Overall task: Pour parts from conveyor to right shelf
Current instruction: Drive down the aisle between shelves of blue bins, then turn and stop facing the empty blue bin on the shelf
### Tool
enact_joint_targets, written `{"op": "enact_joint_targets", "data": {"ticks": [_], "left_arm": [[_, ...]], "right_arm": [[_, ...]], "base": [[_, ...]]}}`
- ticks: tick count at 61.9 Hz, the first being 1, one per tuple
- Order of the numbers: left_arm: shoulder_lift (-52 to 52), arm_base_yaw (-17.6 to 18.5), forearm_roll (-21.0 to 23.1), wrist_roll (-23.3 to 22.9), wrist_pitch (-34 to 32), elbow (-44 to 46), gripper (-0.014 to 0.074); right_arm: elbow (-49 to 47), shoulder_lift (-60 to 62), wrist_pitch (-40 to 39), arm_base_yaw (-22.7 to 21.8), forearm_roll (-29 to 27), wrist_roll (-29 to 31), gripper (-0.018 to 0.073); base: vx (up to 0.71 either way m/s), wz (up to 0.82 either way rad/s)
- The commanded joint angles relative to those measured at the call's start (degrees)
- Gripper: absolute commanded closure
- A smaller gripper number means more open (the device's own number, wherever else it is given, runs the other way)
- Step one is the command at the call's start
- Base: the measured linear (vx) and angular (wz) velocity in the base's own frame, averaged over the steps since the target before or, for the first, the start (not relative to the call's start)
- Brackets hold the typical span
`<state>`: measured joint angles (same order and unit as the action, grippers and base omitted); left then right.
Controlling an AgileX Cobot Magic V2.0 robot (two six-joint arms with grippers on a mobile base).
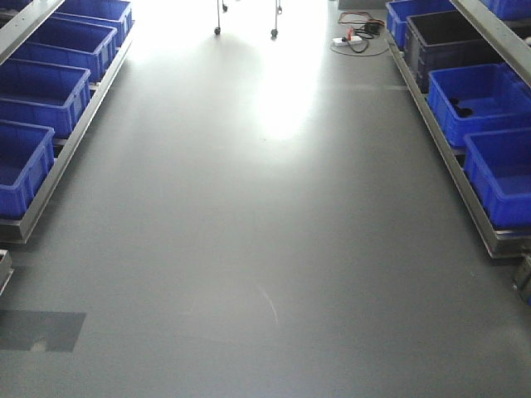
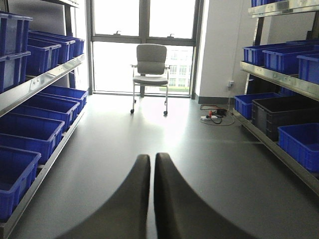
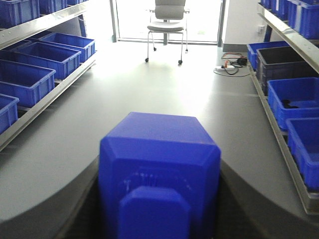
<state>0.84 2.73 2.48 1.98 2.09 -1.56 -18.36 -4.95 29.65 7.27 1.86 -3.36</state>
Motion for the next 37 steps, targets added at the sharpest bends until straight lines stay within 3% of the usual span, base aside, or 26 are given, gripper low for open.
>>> {"op": "enact_joint_targets", "data": {"ticks": [1, 18, 37], "left_arm": [[0.67, 0.43, 0.11, -0.45, -4.38, -1.81, 0.0603], [0.67, 0.43, 0.11, -0.45, -4.38, -1.81, 0.0603], [0.67, 0.43, 0.11, -0.45, -4.38, -1.81, 0.0603]], "right_arm": [[-1.50, -0.98, -4.41, -0.15, 0.50, 0.29, 0.0565], [-1.50, -0.98, -4.41, -0.15, 0.44, 0.29, 0.0565], [-1.50, -0.98, -4.41, -0.15, 0.44, 0.29, 0.0565]], "base": [[0.49, 0.15], [0.45, 0.31], [0.37, 0.84]]}}
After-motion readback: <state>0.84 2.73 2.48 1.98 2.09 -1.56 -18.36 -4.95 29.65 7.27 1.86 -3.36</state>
